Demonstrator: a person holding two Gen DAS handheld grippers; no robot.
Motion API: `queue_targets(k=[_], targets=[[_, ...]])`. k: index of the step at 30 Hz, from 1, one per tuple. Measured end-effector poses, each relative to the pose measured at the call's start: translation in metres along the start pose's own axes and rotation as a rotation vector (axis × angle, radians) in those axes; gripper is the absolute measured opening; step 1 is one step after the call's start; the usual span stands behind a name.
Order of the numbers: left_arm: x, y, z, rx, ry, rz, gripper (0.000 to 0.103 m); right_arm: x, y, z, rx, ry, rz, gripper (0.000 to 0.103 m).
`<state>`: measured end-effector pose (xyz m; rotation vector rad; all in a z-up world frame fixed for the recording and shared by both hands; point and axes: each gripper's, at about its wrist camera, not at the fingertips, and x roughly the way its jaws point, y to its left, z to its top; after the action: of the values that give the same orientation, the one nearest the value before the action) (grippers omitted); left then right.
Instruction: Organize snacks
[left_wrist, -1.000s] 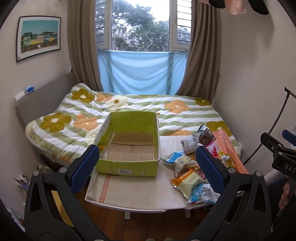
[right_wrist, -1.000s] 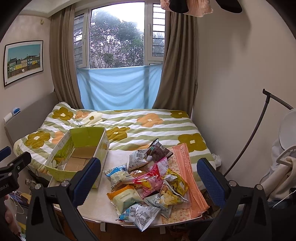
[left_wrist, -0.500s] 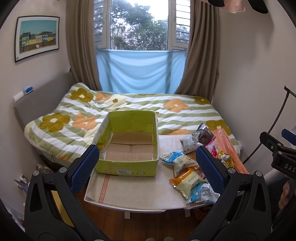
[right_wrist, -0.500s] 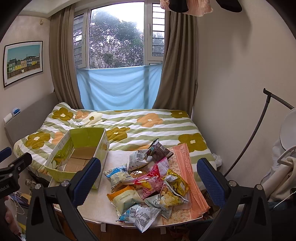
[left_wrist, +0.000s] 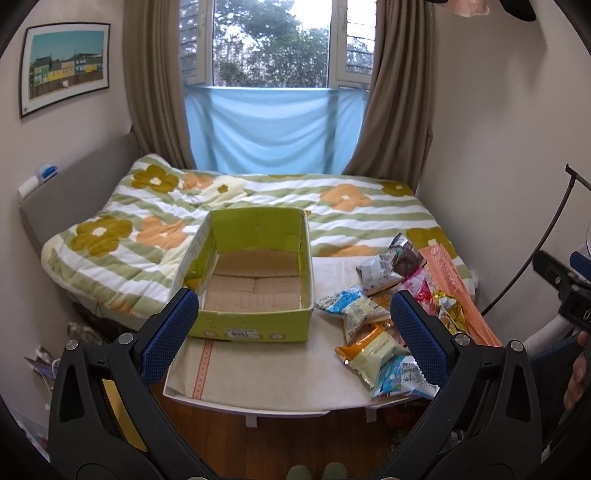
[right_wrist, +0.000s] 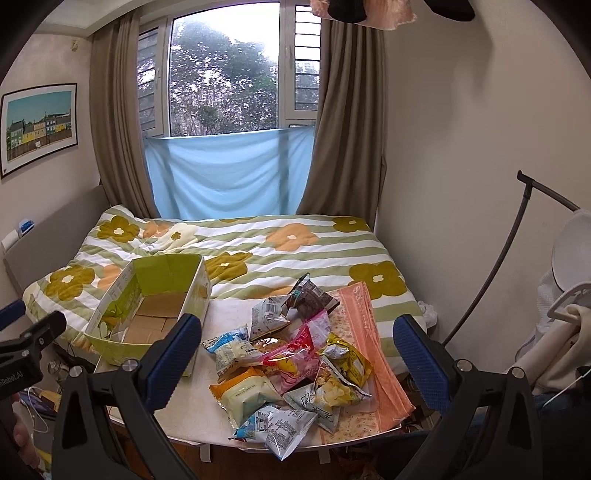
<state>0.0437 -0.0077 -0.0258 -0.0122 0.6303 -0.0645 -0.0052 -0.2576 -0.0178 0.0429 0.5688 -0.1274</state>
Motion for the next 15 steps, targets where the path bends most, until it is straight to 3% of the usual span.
queue_targets(k=[8, 15], targets=[[0.046, -0.011, -0.021, 0.029, 0.144, -0.108, 0.103, 0.014, -0.027, -0.008, 0.048, 0.059, -0.044, 0.103], [0.087, -0.063, -0.053, 0.08, 0.261, -0.233, 0.103, 0.051, -0.059, -0.038, 0.043, 0.183, -0.027, 0.103]])
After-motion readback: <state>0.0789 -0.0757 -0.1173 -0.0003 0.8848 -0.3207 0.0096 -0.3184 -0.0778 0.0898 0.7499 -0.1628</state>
